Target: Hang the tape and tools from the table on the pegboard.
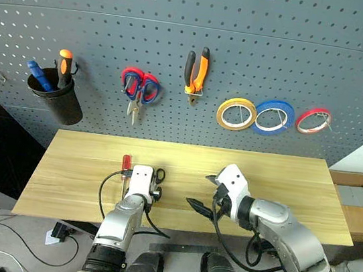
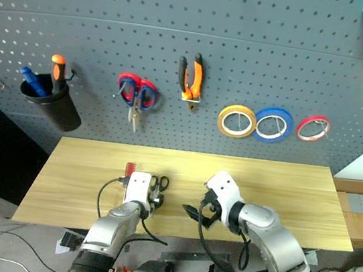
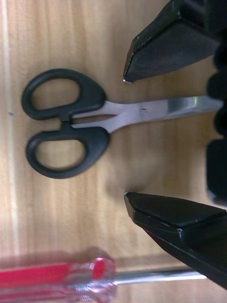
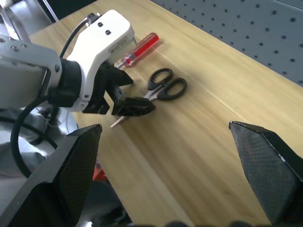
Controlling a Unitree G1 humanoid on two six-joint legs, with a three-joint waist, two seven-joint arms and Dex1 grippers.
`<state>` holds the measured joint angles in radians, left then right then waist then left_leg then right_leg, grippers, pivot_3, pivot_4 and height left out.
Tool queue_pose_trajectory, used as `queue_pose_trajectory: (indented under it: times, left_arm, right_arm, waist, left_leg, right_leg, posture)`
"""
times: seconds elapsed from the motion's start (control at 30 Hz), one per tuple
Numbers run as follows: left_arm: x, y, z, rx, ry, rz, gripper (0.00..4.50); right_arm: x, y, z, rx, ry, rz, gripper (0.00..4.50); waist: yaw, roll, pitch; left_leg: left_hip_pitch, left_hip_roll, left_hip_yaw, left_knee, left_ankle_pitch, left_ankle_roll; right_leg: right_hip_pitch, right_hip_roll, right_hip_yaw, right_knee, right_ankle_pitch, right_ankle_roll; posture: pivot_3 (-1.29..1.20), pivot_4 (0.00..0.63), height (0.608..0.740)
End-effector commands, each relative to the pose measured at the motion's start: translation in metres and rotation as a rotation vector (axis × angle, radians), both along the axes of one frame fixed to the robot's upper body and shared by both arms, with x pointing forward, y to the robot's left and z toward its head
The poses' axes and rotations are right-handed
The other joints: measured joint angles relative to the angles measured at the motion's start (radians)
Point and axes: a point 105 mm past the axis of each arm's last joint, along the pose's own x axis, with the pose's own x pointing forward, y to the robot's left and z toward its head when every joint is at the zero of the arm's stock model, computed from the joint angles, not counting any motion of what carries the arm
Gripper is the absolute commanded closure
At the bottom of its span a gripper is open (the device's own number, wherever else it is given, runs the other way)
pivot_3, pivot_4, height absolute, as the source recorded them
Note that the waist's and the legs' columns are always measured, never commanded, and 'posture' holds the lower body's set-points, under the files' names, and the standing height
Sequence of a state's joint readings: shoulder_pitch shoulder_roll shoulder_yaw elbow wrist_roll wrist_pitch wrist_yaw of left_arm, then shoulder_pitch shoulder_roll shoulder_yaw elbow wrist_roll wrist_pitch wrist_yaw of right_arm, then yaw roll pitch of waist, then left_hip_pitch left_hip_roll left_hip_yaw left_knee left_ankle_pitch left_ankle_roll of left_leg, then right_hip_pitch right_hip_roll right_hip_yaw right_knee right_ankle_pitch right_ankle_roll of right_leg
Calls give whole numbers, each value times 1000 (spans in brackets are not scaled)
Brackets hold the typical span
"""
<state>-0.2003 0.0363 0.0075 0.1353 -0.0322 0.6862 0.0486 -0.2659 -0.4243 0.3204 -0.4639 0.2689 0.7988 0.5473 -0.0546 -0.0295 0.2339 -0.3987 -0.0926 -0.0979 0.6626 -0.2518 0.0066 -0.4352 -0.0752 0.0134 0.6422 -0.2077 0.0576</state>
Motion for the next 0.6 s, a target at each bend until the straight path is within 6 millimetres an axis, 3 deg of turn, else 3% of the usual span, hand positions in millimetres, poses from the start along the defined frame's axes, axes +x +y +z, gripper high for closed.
queue_pose_trajectory:
  times: [0.03,0.17,0.3,0.4,0.6]
  left_arm:
    - [-4,3,-15,6,68,18,563]
    - [-6,-8,-21,-43,101,3,563]
    - [-13,-6,-29,-56,150,48,563]
    - [-20,-1,-34,-31,184,82,1122]
    - [-23,12,-39,-24,237,135,3011]
  right_arm:
    - [-2,3,24,38,-62,30,36]
    - [-1,5,27,43,-69,29,36]
    - [0,6,28,40,-71,24,36]
    - [1,4,25,23,-73,15,0]
    - [4,6,25,19,-77,10,0]
  waist:
    - [0,0,0]
    - [-1,0,0]
    - [-2,0,0]
    - [-3,0,0]
    - [-5,2,1]
  left_leg:
    - [0,0,0,0,0,0]
    - [1,0,0,0,0,0]
    - [1,0,0,0,0,0]
    - [3,0,0,-1,0,0]
    - [12,1,-2,-2,-1,1]
  right_leg:
    - [0,0,0,0,0,0]
    - [2,0,0,-1,-1,1]
    - [2,-1,0,-1,-1,1]
    - [5,-1,-1,-1,-2,2]
    - [15,-1,-2,-5,-2,4]
  posture:
    - [-180,273,740]
    - [-183,273,740]
    - [-186,272,740]
    - [-182,274,740]
    - [-177,272,740]
